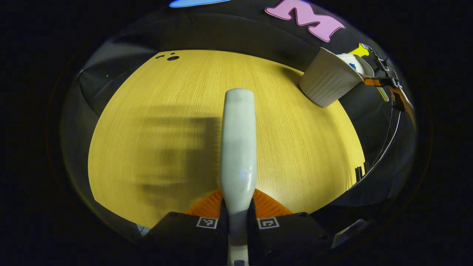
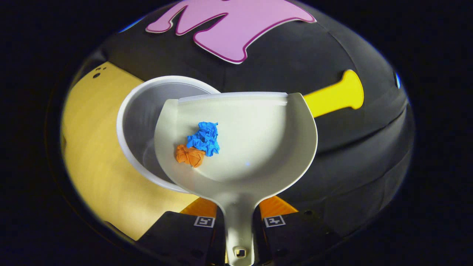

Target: Pick up the small broom and dustpan from the desktop, sweep the trash into the dustpan with the broom, and then empty the trash into the garbage bin.

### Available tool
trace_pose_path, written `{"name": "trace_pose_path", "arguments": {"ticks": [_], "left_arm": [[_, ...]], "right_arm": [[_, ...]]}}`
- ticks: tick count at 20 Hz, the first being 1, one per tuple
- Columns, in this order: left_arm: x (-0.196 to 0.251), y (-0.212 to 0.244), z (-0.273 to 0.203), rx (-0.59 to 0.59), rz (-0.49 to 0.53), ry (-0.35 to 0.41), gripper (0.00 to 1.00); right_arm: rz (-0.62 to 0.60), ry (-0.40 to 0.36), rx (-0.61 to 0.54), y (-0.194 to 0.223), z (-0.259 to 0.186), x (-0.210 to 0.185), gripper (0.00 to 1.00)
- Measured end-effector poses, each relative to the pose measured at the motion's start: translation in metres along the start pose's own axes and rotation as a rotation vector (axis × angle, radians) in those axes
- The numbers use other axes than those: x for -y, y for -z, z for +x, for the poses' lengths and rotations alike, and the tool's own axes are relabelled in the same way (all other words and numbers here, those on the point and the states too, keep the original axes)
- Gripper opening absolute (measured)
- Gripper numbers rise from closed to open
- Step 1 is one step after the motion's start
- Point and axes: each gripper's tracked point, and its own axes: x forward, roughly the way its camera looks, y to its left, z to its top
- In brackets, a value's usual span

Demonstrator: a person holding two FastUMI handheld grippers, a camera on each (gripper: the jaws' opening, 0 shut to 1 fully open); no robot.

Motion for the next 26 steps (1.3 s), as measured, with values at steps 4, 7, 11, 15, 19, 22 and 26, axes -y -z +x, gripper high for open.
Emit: {"name": "trace_pose_path", "arguments": {"ticks": [4, 7, 11, 15, 19, 22, 26], "left_arm": [[0.0, -0.002, -0.006, 0.008, 0.007, 0.006, 0.23], [0.001, 0.0, -0.008, 0.002, 0.017, 0.003, 0.25], [0.004, 0.009, -0.003, -0.01, 0.019, 0.007, 0.25], [0.016, 0.021, 0.003, -0.029, -0.037, 0.047, 0.25], [0.014, 0.031, 0.01, -0.055, -0.029, 0.037, 0.25], [0.015, 0.03, 0.008, -0.057, -0.031, 0.05, 0.25], [0.018, 0.028, 0.007, -0.048, -0.043, 0.054, 0.25]], "right_arm": [[-0.145, 0.141, 0.032, -0.002, -0.006, 0.012, 0.33], [-0.23, 0.22, 0.043, -0.003, -0.009, 0.018, 0.33], [-0.328, 0.323, 0.058, -0.009, -0.008, 0.021, 0.33], [-0.366, 0.379, 0.062, -0.012, -0.011, 0.023, 0.33], [-0.469, 0.449, 0.068, -0.017, -0.01, 0.025, 0.33], [-0.652, 0.513, 0.123, -0.031, -0.011, 0.025, 0.33], [-0.744, 0.559, 0.178, -0.039, -0.021, 0.015, 0.33]]}}
